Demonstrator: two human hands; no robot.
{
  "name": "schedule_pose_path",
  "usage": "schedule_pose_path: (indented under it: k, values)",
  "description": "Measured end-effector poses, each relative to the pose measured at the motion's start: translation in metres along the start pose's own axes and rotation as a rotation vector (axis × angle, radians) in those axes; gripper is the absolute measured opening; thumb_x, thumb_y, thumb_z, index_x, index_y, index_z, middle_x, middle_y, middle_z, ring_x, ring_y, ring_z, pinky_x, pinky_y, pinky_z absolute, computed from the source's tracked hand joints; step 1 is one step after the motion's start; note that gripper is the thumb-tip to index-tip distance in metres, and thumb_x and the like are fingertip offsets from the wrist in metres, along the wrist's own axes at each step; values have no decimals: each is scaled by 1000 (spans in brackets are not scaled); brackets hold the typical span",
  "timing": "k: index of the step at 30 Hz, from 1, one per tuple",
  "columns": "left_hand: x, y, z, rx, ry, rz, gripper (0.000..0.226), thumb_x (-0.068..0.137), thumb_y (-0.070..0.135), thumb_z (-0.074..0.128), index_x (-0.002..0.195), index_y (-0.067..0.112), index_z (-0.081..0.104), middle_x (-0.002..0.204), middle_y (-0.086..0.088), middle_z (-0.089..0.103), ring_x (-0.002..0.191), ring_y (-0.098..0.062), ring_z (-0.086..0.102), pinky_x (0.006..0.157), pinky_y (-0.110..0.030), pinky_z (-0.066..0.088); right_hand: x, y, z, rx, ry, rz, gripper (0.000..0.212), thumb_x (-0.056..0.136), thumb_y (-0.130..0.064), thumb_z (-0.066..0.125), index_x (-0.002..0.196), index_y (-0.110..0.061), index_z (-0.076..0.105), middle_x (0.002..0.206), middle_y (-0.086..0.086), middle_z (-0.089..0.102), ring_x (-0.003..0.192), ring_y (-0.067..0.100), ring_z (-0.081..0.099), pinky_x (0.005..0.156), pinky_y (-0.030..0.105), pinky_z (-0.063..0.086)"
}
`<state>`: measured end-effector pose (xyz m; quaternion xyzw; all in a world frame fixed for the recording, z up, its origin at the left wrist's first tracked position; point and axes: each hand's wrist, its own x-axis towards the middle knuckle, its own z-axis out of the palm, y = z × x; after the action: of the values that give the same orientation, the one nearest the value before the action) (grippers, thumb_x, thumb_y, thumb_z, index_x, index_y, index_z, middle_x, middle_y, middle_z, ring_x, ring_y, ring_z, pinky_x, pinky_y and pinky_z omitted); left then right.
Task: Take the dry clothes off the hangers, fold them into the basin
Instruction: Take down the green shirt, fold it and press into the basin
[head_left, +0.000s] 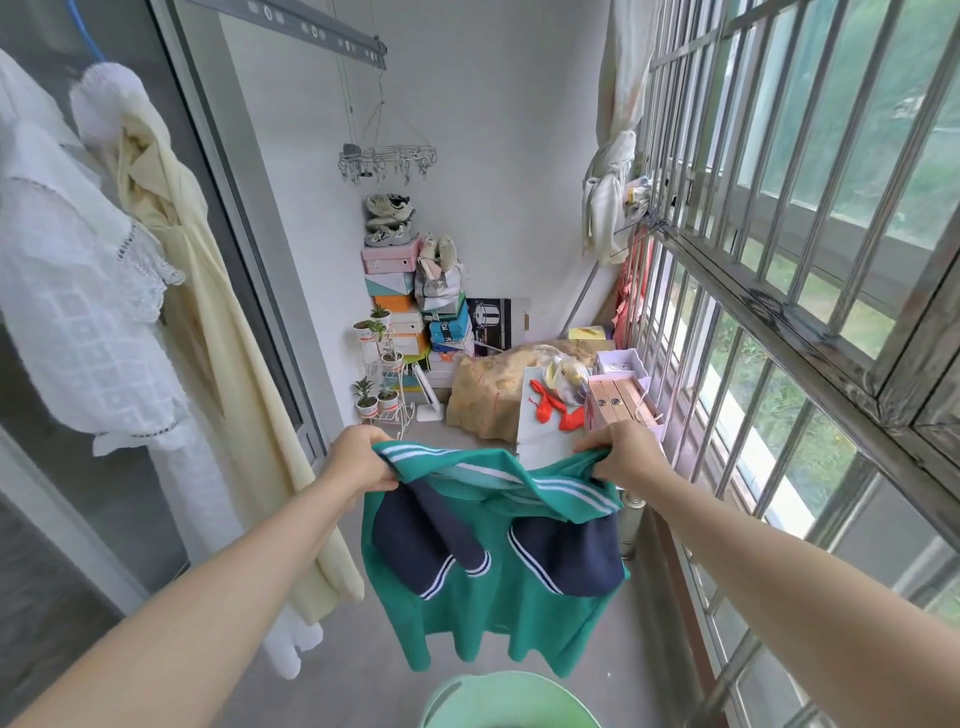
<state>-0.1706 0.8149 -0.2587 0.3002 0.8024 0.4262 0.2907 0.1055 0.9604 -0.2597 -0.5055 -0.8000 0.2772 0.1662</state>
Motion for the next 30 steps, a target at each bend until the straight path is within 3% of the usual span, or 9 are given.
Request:
schedule_pose_path:
  k: [2, 4, 8, 11, 14, 20, 23, 26, 30]
  values:
    - [-2, 4, -4, 8, -22, 31, 26, 77, -12, 68, 100, -2, 63, 84, -20, 70, 69, -28, 71, 61, -34, 61, 1, 2, 0, -35, 9, -34, 17, 77, -6, 63, 89, -9, 75, 73, 4, 64, 68, 17, 53, 55, 22, 36]
    - [-2, 9, -10, -51, -44, 32, 26, 84, -8, 64, 107, 3, 60, 83, -19, 69, 59, -23, 71, 55, -33, 60, 2, 1, 1, 98, -53, 38, 17, 86, -18, 62, 85, -2, 69, 69, 11, 63, 57, 18, 50, 47, 21, 37]
    - [0, 11, -12, -62, -73, -105, 31, 89, -3, 60, 118, -4, 48, 94, -22, 61, 46, -22, 67, 44, -35, 57, -2, 4, -1, 996, -308, 676, 31, 98, -18, 50, 72, -1, 54, 44, 6, 50, 29, 11, 44, 33, 14, 42]
    - [3, 8, -4, 52, -37, -153, 48, 88, -1, 61, 130, -6, 38, 118, -29, 55, 43, -24, 66, 39, -36, 54, -5, 10, 14, 1079, -433, 830, 32, 101, -14, 40, 77, 3, 51, 45, 11, 56, 30, 18, 55, 31, 28, 49]
    - [4, 5, -1, 117, 19, -178, 38, 88, 1, 60, 120, -4, 40, 112, -28, 57, 41, -23, 63, 41, -38, 55, -9, 8, 24, 1178, -470, 798, 20, 101, -10, 37, 96, 4, 51, 62, 17, 68, 47, 25, 67, 39, 36, 55]
    - [14, -6, -9, 114, 91, -193, 26, 87, 8, 64, 108, 2, 51, 93, -17, 61, 39, -18, 58, 36, -24, 48, -15, 9, 26, 1028, -668, 540, 20, 84, 16, 53, 96, 3, 61, 88, 13, 71, 73, 20, 73, 67, 29, 60]
    - [23, -10, -15, 136, 147, -113, 29, 78, 13, 72, 102, -1, 62, 93, -15, 66, 65, -26, 65, 68, -37, 59, -19, 5, 33, 763, -584, 447, 28, 82, 9, 63, 104, -7, 62, 73, 5, 63, 66, 10, 62, 71, 25, 59]
    - [24, -12, -16, 193, 138, -42, 26, 75, 17, 73, 96, 3, 67, 96, -14, 68, 88, -30, 65, 77, -32, 50, -19, -4, 41, 417, -345, 309, 12, 88, -4, 59, 96, -11, 62, 68, 5, 54, 60, 13, 54, 68, 27, 57]
    - [14, -9, -14, 137, 58, 38, 9, 77, 4, 68, 84, 8, 65, 88, -13, 67, 78, -23, 60, 73, -30, 46, -14, -13, 52, 427, -304, 378, 22, 96, -14, 40, 88, -4, 59, 57, 9, 50, 46, 18, 52, 53, 31, 58]
